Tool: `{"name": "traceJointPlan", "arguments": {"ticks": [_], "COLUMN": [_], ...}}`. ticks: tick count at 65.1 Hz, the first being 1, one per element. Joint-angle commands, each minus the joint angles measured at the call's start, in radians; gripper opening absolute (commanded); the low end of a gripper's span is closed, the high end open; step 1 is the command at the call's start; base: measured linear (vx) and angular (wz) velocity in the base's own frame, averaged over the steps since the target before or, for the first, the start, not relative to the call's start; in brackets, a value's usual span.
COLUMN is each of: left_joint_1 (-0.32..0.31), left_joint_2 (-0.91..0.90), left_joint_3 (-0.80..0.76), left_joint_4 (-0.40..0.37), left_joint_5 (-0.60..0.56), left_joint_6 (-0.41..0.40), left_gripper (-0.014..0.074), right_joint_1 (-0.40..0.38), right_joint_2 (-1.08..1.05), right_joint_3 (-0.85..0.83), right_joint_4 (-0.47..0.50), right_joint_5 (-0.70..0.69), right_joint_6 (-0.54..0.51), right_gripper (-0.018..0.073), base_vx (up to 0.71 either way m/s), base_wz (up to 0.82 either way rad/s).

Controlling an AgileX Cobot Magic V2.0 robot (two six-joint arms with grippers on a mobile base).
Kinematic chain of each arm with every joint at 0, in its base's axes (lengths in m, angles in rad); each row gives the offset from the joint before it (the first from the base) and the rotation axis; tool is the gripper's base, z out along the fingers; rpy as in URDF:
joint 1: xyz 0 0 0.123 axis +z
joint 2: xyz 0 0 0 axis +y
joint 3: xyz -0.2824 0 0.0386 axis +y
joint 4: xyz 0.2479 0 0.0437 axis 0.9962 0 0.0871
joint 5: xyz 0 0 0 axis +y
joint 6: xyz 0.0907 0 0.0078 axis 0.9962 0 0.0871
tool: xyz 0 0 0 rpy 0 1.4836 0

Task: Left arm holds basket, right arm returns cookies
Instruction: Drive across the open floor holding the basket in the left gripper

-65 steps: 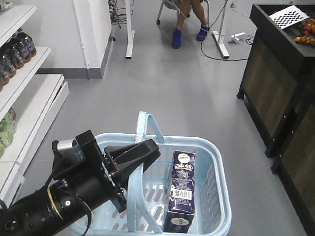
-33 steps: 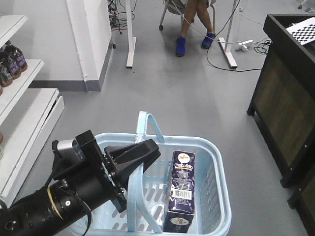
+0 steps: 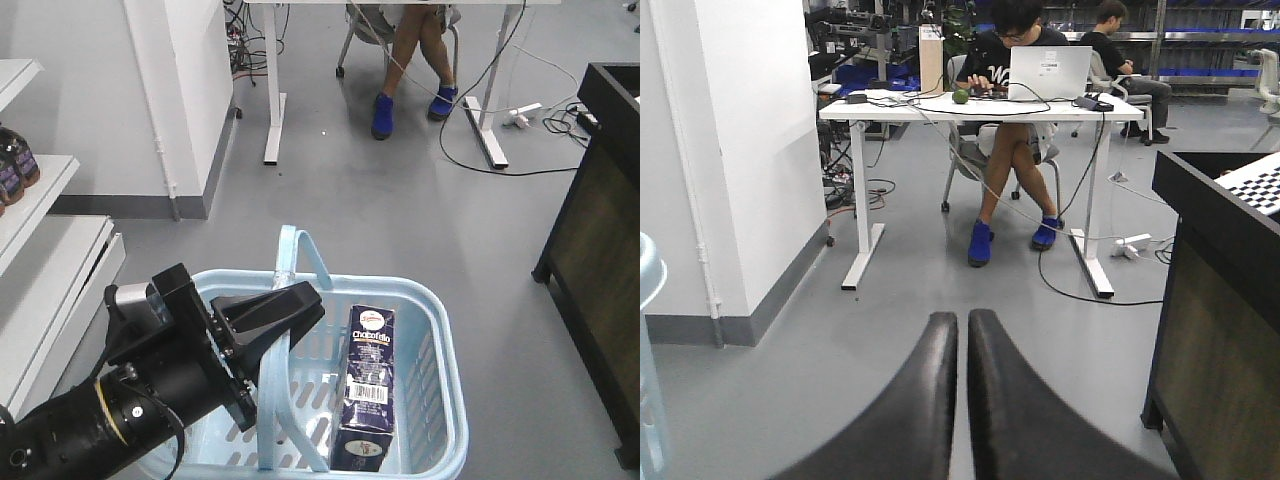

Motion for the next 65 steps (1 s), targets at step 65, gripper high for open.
{"name": "traceJointPlan", "arguments": {"ticks": [65], "left_joint_1": [-0.005], "left_joint_2": [-0.034], "left_joint_3": [-0.027], "left_joint_4": [-0.026], "left_joint_5": [-0.278], "left_joint_6": [-0.001], "left_gripper": [-0.0003], "right_joint_1": [0.0], "right_joint_2": [-0.011], "right_joint_3": [0.018], "right_joint_4": [-0.007], "right_joint_5": [-0.068], "right_joint_6": [-0.004], "right_gripper": [-0.0006], "base_vx": [0.33], "base_wz": [0.28]}}
